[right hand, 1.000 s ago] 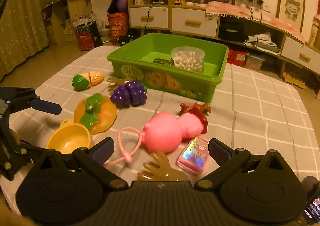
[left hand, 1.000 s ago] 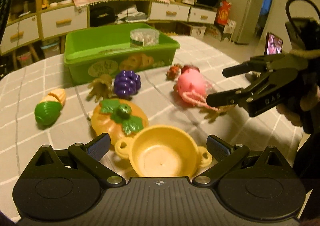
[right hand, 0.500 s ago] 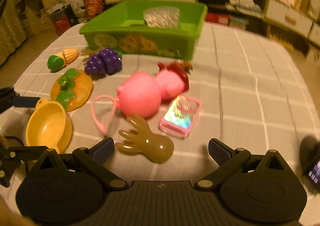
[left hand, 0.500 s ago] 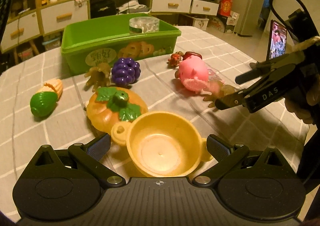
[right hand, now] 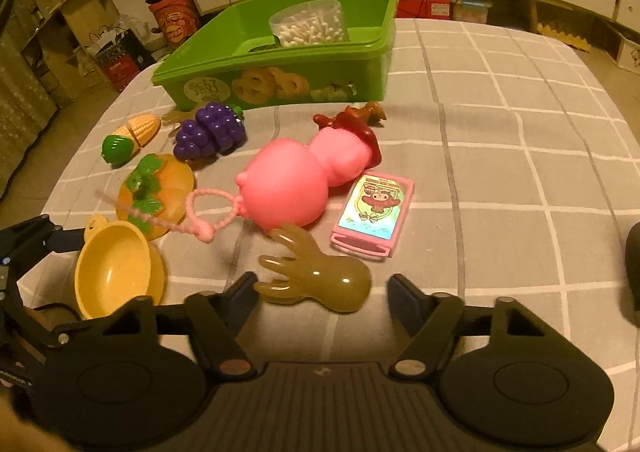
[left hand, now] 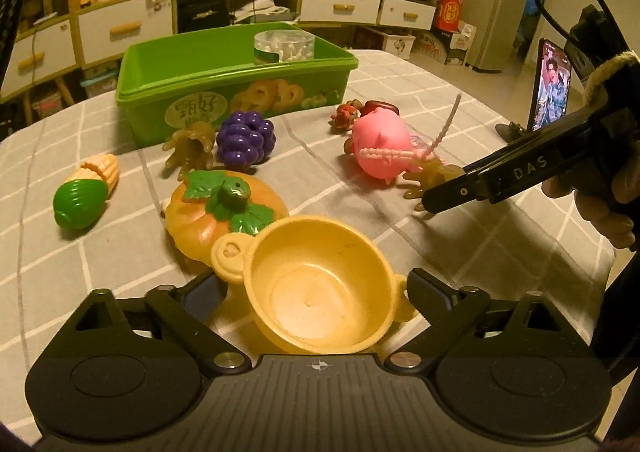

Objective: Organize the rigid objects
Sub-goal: 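Grasp the yellow toy pot rim with the left tool while the right tool grasps the brown hand toy, then lift and carry the yellow pot and brown hand toy over the green bin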

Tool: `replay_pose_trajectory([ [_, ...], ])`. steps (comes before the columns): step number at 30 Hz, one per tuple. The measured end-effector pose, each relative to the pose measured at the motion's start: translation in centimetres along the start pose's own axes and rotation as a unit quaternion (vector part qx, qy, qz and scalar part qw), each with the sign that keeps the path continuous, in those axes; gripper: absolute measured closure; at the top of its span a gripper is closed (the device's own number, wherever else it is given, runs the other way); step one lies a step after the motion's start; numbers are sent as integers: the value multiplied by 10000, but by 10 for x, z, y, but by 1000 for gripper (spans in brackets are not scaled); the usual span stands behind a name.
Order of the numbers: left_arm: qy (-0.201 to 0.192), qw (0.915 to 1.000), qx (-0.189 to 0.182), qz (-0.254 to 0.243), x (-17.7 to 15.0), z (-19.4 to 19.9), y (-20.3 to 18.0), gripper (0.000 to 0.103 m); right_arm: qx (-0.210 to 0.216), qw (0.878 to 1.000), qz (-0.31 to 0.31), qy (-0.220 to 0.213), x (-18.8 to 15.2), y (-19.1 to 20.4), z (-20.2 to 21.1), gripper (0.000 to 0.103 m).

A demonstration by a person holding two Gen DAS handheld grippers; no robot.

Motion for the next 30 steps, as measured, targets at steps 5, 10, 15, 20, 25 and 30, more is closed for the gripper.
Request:
replay_pose_trajectory([
  [5,-38,10000,5,40,1,0,1,20,11,9999,98,-21,0,4,-1,66],
  [10,45,9999,36,120,2,0,6,53,164,9997,148,-41,0,8,1,67],
  [15,189,9996,122,163,-1,-6,8,69,377,9986,351,-96,0,22,4,67],
  [20,27,9996,120,267,4,1,10,87,635,9967,475,-157,2,32,7,67],
  [25,16,9993,109,359,7,3,10,97,902,9943,516,-222,4,40,9,67],
  [30,74,9978,26,665,11,6,14,97,1146,9921,397,-322,9,44,12,67],
])
Point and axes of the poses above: each gripper's, at about its wrist camera, not at the fingertips, and z roughly against the way its jaws point, y to its left, x to its top, the point moved 5 cm from there along -z, roughly the way its jaws point, and after that the axes turned 6 degrees about x, right-handed, at the moved point
